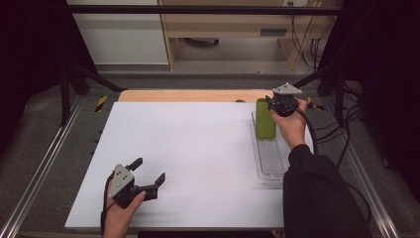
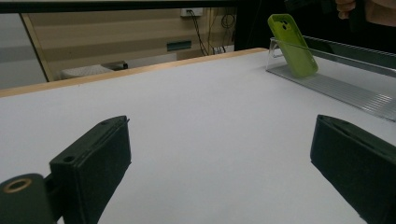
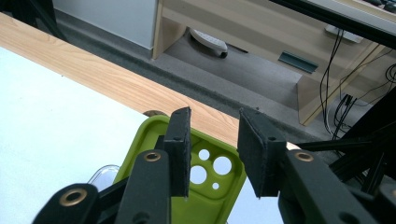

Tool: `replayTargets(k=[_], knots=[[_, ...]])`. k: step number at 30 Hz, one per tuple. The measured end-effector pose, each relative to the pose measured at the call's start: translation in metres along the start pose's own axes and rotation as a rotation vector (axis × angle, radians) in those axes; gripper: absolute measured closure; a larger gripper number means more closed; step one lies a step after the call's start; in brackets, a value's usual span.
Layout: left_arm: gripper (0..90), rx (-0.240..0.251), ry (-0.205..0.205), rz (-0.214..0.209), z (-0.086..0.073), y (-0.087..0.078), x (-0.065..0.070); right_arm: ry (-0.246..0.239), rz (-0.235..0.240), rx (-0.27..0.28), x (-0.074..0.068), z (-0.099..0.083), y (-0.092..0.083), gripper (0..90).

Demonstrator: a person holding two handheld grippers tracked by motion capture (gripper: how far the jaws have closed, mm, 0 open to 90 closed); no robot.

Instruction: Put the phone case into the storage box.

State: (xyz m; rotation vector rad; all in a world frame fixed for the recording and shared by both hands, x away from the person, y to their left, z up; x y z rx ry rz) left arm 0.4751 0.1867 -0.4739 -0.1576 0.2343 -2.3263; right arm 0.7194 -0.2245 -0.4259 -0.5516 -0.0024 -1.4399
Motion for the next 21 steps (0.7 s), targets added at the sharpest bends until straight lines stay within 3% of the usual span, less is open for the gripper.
replayTargets(k=[10,21], knots=[[4.7,0.0,0.0,0.001,0.0,-0.0001,-0.0002,0.021,-0.003,-0.015,-0.0007,-0.0018,0.0016,57.3],[4.7,0.0,0.0,0.002,0.0,-0.0004,-0.0008,0.114,-0.001,-0.043,-0.0011,-0.0034,0.0044,37.8]])
Point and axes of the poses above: each handheld gripper's, and its own axes: y roughly forward along the jaws, z roughly out of its top, x roughly to its right, the point moved 9 cm from there along y, roughly forward along the jaws, and after that the axes turned 10 degrees about -z, right-handed, at the moved point
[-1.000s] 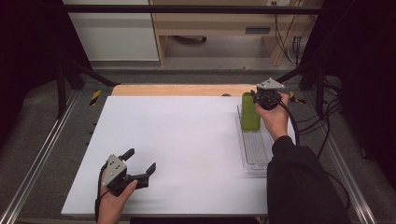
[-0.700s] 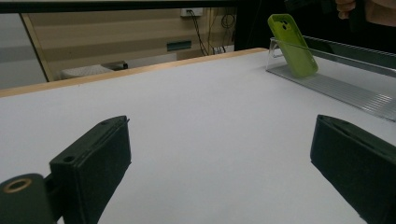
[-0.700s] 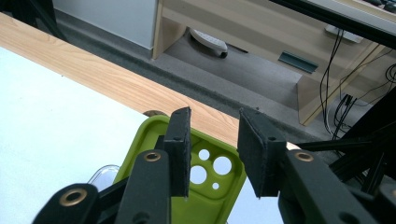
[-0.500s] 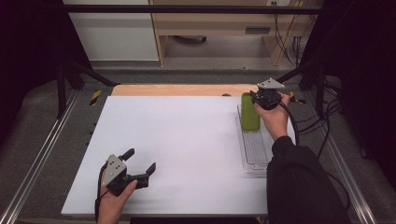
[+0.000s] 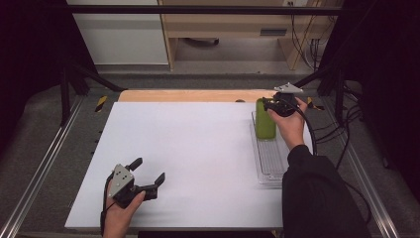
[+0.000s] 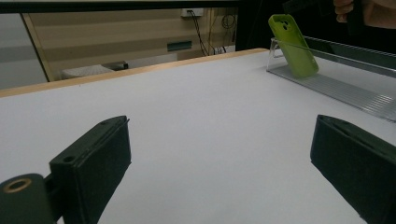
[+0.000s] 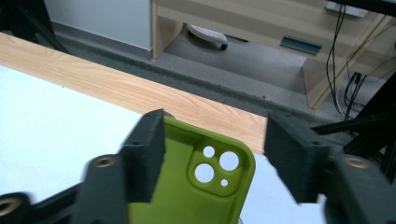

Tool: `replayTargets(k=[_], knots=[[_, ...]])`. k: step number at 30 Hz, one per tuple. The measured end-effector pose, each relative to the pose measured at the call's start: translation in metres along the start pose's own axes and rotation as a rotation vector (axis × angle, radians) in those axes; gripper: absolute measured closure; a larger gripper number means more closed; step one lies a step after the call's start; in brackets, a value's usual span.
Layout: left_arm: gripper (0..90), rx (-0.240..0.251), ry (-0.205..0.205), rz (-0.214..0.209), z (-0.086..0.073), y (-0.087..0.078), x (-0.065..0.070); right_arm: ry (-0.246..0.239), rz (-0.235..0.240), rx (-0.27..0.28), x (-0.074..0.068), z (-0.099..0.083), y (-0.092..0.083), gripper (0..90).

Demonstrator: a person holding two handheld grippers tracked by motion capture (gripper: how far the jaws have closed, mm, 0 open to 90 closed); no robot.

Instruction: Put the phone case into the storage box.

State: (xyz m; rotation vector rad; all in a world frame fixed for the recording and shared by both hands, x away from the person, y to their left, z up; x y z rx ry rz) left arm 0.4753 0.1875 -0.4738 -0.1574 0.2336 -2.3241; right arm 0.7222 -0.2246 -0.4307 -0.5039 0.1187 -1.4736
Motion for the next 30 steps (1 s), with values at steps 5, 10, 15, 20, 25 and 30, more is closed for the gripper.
replayTargets(k=[5,10,15,20,25,30], knots=[[4.4,0.001,0.0,0.0,0.0,0.0,0.0,0.014,-0.003,-0.014,-0.001,-0.001,0.001,30.6],[4.2,0.007,-0.009,0.002,0.0,0.0,-0.002,0.043,-0.004,-0.037,-0.002,-0.001,0.001,17.0],[4.1,0.013,-0.018,0.008,0.001,0.0,-0.005,0.08,0.008,-0.066,-0.003,-0.001,0.0,10.6],[3.9,0.009,-0.019,0.023,0.0,-0.001,-0.009,0.113,0.037,-0.073,-0.007,0.001,-0.005,8.2],[3.8,0.021,-0.023,0.031,0.001,-0.003,-0.012,0.099,0.046,-0.062,-0.008,0.005,-0.01,6.0],[3.9,0.023,-0.016,0.035,0.002,-0.005,-0.013,0.096,0.04,-0.046,-0.007,0.008,-0.011,6.1]])
Point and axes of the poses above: each handheld gripper's, and its own axes: y roughly forward along the jaws, z roughly out of its top, x roughly to its right, the point moved 9 cm from there along y, roughly forward along the jaws, and after that the axes turned 10 degrees about -z, right-handed, at the moved point
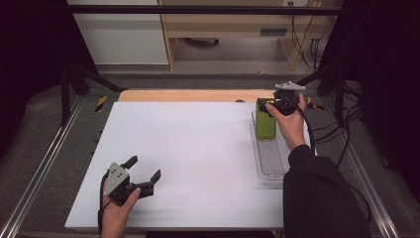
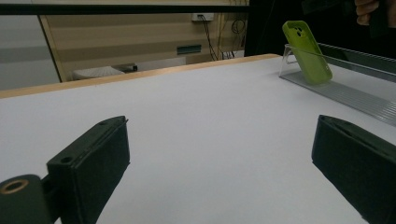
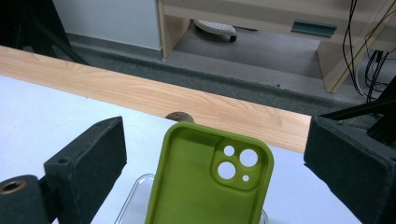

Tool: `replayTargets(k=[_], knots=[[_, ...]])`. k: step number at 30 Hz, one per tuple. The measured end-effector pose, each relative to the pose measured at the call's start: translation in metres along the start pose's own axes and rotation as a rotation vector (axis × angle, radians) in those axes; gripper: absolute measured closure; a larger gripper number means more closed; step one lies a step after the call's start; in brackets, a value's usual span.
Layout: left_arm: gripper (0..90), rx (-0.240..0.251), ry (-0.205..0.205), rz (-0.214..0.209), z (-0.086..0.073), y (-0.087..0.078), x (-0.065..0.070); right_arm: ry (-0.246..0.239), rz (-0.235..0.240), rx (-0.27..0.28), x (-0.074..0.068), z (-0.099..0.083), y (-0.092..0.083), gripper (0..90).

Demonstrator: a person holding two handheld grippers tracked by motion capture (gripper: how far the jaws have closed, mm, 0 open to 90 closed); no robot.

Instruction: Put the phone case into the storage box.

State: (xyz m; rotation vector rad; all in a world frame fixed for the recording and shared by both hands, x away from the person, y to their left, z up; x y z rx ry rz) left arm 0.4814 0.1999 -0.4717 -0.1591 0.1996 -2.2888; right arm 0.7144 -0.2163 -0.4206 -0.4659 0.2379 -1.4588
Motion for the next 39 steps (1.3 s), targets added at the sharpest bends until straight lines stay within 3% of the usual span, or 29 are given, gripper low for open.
replayTargets(k=[5,13,21,23,29,39], knots=[[3.6,-0.007,0.011,-0.002,-0.001,0.0,0.001,-0.024,-0.002,-0.006,-0.002,-0.001,-0.002,6.0],[3.6,-0.001,0.006,0.006,-0.001,-0.002,-0.003,-0.01,0.014,-0.002,-0.007,0.003,-0.009,5.5],[3.1,0.003,0.029,0.001,0.0,-0.002,-0.003,0.016,0.045,0.006,-0.01,0.007,-0.016,5.6],[3.0,0.01,0.015,0.004,0.001,-0.003,-0.005,0.018,0.046,0.007,-0.01,0.007,-0.016,5.3],[3.0,0.024,0.021,0.017,0.003,-0.008,-0.009,-0.002,0.041,0.009,-0.008,0.006,-0.018,5.8],[3.0,0.039,0.011,0.036,0.004,-0.014,-0.019,0.035,0.059,0.031,-0.008,0.006,-0.028,7.1]])
Point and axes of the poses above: each handheld gripper's, and its own axes: y roughly forward along the jaws, z roughly out of its top, x roughly to its right, the point moved 9 cm from there along y, roughly forward along the jaws, and after that the axes turned 10 degrees about -z, right-handed, at the moved point
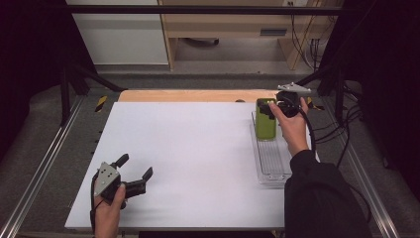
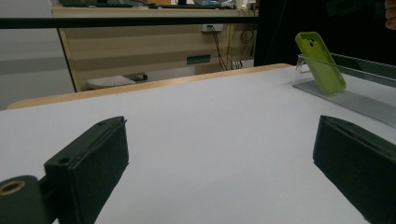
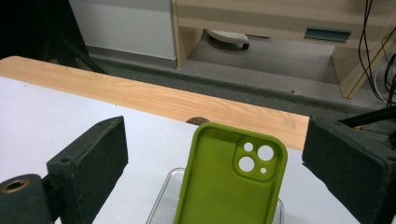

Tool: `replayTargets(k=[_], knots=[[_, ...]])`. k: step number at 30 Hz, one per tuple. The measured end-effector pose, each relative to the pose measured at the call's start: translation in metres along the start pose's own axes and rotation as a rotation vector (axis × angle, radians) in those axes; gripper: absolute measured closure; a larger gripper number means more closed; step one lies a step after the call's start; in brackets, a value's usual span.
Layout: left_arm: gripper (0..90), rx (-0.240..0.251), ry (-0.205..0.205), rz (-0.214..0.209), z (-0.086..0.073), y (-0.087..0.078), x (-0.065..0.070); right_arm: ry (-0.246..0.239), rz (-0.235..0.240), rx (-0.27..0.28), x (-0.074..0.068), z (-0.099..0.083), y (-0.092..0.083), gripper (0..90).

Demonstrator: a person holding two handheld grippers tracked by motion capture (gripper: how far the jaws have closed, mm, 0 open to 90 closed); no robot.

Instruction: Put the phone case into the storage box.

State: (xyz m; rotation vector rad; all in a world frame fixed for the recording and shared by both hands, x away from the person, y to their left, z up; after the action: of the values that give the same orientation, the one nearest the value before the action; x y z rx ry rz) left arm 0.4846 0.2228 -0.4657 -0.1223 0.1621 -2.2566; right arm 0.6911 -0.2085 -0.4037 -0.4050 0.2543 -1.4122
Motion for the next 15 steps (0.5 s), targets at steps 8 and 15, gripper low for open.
replayTargets(k=[8,15], knots=[[2.7,0.002,0.007,-0.002,0.0,-0.001,0.0,0.018,0.022,0.036,-0.001,0.009,-0.013,6.6],[2.4,0.01,-0.001,0.01,0.001,-0.005,-0.008,0.021,0.042,0.051,-0.003,0.014,-0.024,5.7]])
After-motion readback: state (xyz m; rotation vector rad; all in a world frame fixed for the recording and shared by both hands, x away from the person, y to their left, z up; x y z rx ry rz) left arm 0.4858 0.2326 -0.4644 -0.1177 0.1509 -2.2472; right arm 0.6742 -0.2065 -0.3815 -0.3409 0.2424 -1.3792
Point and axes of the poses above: each handheld gripper's, and its own axes: y roughly forward along the jaws, z roughly out of its top, x roughly to its right, the point moved 9 cm from there along y, roughly forward along the jaws, and after that the axes turned 10 degrees about -z, right-handed, at the moved point
